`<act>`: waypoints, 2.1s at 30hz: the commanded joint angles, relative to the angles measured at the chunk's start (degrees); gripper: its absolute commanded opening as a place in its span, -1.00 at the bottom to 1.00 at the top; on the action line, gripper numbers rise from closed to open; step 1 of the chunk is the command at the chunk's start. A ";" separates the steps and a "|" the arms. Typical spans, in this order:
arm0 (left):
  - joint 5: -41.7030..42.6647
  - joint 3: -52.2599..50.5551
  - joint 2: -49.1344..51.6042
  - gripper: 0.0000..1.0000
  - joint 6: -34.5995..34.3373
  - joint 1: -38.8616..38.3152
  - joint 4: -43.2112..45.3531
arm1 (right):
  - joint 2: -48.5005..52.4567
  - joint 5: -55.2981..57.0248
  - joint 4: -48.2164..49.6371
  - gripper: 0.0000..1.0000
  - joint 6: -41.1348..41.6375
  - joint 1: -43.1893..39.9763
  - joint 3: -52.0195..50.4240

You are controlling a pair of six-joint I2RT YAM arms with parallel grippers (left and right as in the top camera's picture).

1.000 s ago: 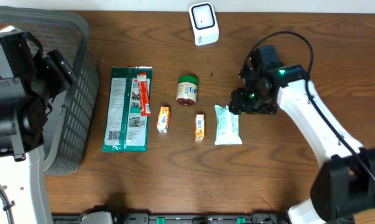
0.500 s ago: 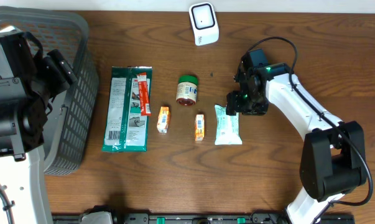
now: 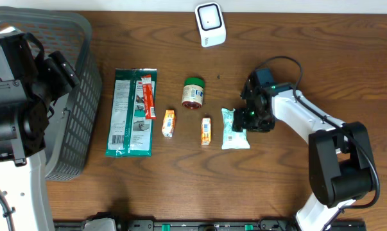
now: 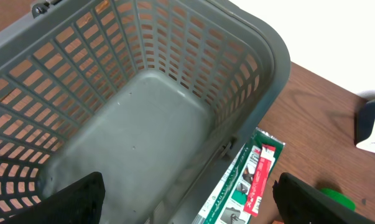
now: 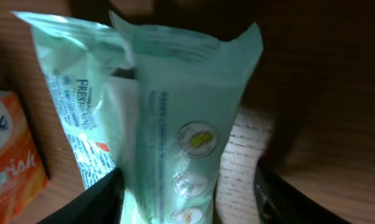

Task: Scan the item barcode
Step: 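Lower the right gripper onto the wipes pack and grasp it, then lift the pale green wipes pack and carry it up to the scanner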

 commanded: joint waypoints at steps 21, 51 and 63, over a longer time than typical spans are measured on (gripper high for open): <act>-0.50 0.31 -0.04 0.76 -0.09 0.28 -0.11 | -17.53 -12.68 -0.35 -0.98 -9.94 -8.09 -1.84; -0.50 0.31 -0.04 0.76 -0.09 0.28 -0.13 | -16.85 -3.45 -26.12 -0.98 -18.75 -2.67 58.29; -0.50 0.31 -0.04 0.76 -0.09 0.28 -0.11 | 1.29 17.88 -9.31 -0.98 -22.58 6.16 67.04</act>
